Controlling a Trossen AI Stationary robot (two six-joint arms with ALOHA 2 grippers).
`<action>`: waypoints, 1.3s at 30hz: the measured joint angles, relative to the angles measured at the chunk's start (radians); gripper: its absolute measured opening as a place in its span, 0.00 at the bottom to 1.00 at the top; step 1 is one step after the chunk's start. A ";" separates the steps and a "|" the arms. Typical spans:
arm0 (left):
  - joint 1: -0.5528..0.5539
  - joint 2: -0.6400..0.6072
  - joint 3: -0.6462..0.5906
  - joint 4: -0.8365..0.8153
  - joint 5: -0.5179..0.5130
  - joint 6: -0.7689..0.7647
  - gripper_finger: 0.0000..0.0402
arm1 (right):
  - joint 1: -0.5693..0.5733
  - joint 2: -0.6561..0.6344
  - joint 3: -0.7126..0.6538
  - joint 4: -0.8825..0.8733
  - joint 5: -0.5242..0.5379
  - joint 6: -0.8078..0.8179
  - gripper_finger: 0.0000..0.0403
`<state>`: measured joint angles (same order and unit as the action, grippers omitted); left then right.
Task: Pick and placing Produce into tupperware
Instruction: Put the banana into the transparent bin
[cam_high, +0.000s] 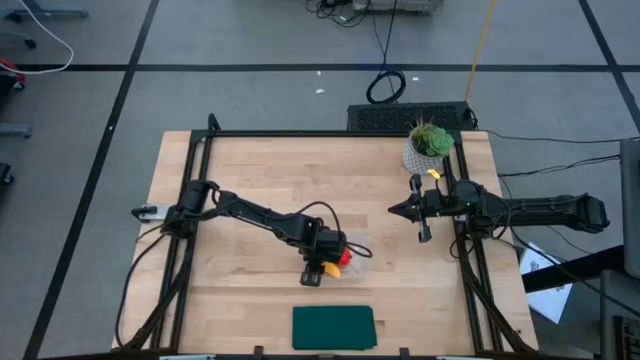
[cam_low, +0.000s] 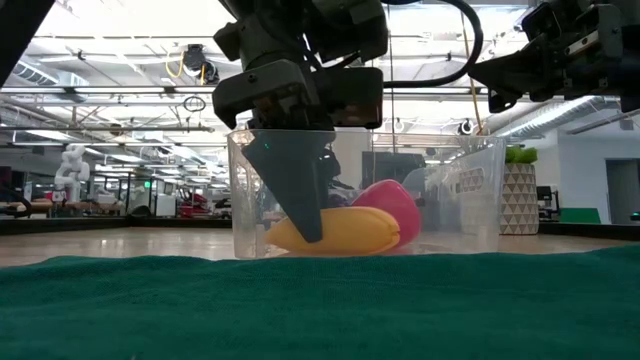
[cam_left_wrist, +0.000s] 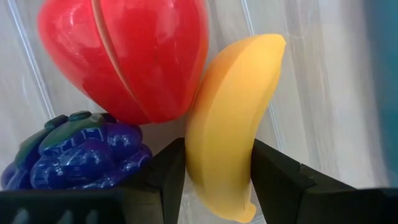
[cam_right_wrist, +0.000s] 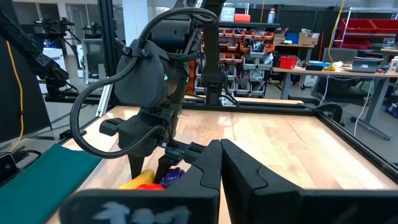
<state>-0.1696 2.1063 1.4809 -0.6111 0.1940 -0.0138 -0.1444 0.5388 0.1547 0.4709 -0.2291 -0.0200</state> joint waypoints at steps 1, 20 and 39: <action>0.000 0.000 0.000 0.003 0.000 0.000 0.41 | 0.000 0.000 0.000 0.000 0.000 0.000 0.00; -0.003 0.002 -0.001 0.011 0.002 -0.011 0.65 | 0.000 0.000 0.000 0.000 0.000 0.000 0.00; -0.004 -0.017 -0.002 -0.023 0.008 -0.017 0.64 | 0.000 0.000 0.000 0.004 0.000 0.000 0.00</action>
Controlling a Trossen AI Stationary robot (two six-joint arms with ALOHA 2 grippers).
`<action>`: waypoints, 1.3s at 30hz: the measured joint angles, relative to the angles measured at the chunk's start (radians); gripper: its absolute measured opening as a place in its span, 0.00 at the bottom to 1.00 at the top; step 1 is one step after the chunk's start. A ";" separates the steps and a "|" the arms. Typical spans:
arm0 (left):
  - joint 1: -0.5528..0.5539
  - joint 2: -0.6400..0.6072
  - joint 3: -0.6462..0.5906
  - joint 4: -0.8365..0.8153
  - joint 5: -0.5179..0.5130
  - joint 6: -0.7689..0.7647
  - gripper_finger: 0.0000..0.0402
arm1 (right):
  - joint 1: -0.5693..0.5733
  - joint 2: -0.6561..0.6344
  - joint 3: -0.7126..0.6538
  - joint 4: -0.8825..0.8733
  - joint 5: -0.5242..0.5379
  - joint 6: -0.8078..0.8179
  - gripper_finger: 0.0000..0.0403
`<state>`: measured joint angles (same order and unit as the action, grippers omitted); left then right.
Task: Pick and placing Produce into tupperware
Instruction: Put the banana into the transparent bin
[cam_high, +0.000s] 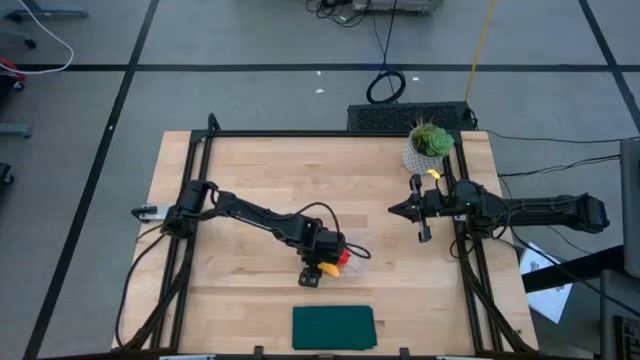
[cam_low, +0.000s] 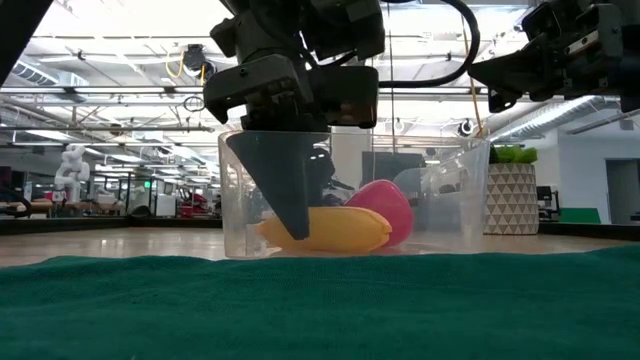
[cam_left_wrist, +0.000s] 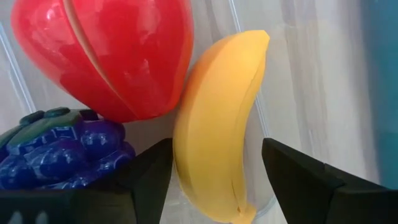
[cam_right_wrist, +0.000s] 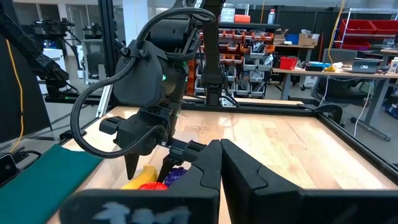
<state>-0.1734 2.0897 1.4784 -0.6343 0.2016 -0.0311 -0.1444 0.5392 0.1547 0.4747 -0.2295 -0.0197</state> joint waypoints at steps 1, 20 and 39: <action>0.000 0.000 0.000 -0.003 0.000 0.000 0.64 | 0.000 0.000 0.000 0.000 0.000 0.000 0.00; -0.019 -0.002 0.001 -0.008 -0.020 0.037 0.56 | 0.000 0.000 0.000 0.000 0.000 -0.002 0.00; -0.019 -0.002 0.002 -0.011 -0.044 0.017 0.51 | 0.000 0.000 0.000 0.000 0.000 0.000 0.00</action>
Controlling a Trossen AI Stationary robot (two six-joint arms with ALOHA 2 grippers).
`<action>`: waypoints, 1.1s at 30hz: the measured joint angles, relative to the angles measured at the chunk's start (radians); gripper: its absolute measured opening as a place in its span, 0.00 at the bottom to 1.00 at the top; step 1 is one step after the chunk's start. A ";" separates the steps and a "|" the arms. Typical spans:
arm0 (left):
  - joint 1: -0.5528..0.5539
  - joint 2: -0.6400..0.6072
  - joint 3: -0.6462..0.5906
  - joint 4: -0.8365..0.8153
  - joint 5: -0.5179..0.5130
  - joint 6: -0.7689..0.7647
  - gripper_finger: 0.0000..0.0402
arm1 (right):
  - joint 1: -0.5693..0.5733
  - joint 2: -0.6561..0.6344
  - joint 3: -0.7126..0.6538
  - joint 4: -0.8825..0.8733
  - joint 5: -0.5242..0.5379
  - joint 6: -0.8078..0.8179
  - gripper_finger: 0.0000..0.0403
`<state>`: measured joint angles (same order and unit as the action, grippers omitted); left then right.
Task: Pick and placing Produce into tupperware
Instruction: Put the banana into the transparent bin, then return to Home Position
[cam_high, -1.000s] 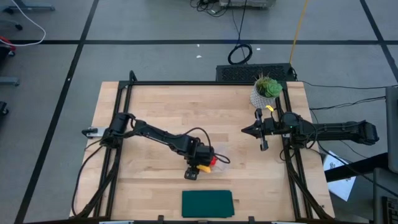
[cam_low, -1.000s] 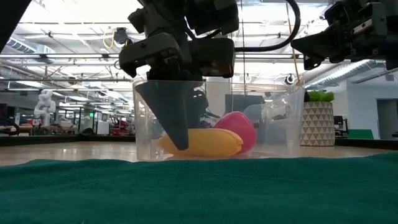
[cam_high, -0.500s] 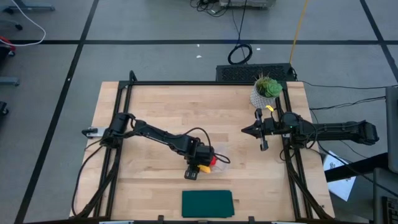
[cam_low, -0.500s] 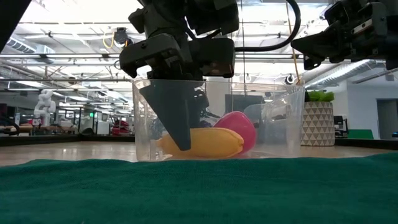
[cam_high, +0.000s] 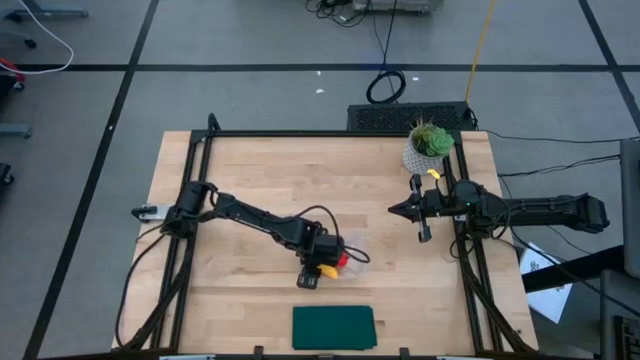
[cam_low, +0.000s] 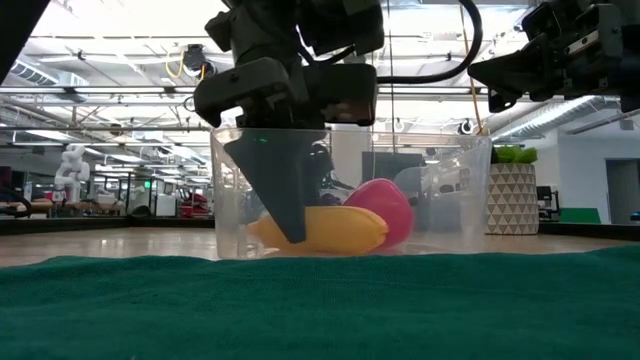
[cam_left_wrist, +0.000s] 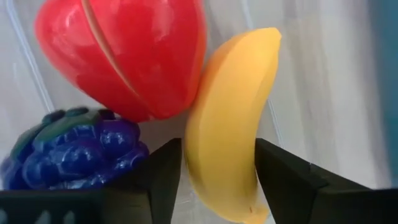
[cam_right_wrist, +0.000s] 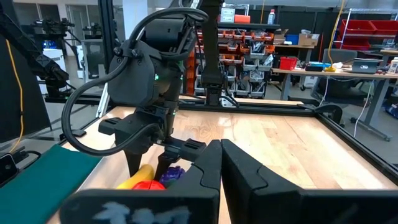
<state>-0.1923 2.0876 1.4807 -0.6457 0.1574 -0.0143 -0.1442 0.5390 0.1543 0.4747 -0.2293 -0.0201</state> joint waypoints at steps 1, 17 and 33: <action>0.000 0.000 0.000 -0.005 -0.009 -0.001 0.52 | 0.000 0.000 0.000 0.000 0.000 0.000 0.00; -0.017 -0.002 0.079 -0.089 -0.061 0.017 0.54 | 0.000 0.000 0.000 0.000 0.000 -0.001 0.00; -0.033 -0.003 0.134 -0.161 -0.104 0.036 0.54 | 0.000 0.000 0.000 0.000 0.000 0.000 0.00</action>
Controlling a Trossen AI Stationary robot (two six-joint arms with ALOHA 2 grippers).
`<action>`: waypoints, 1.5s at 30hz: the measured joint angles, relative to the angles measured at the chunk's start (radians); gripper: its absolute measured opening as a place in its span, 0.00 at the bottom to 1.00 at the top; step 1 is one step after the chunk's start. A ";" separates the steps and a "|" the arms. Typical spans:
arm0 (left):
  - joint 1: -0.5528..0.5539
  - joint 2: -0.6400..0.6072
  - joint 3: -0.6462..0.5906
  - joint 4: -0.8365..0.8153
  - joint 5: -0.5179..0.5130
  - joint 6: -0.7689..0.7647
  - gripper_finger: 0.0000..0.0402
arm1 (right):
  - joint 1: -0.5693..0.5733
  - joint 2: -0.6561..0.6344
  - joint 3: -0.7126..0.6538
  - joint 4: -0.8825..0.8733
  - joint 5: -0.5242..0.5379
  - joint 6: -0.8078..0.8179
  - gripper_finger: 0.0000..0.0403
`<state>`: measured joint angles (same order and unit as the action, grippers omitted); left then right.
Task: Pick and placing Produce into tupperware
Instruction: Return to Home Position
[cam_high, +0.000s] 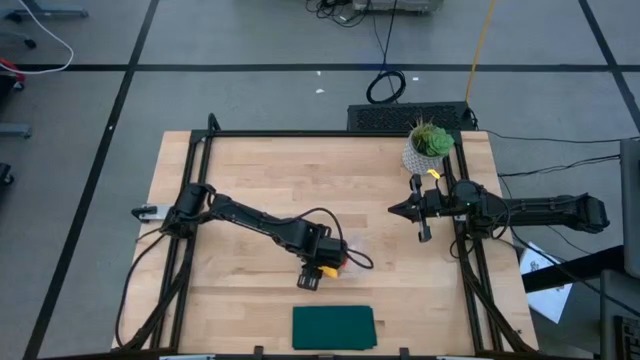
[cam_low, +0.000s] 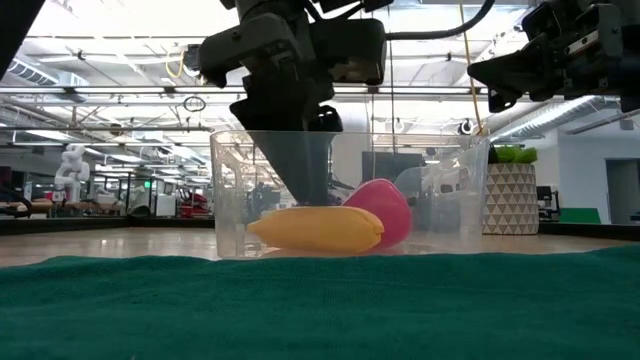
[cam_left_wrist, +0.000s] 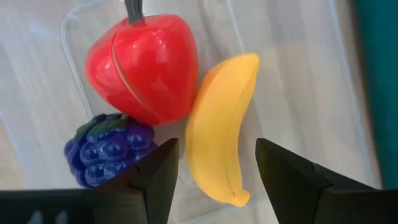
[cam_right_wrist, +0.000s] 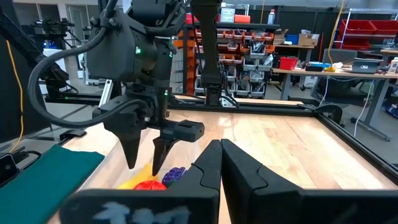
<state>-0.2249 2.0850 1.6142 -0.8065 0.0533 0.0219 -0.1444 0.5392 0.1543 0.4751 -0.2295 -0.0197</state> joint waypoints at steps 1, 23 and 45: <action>0.000 0.000 0.000 -0.002 -0.004 0.000 0.54 | 0.000 0.000 0.000 0.000 0.000 0.000 0.00; 0.001 0.000 0.000 -0.015 -0.030 0.010 0.54 | 0.000 0.000 0.000 0.000 0.000 0.000 0.00; 0.002 -0.026 -0.001 -0.037 -0.034 0.001 0.38 | 0.000 0.000 0.000 0.005 0.000 0.000 0.00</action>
<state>-0.2230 2.0594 1.6135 -0.8436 0.0197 0.0231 -0.1440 0.5392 0.1543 0.4803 -0.2295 -0.0193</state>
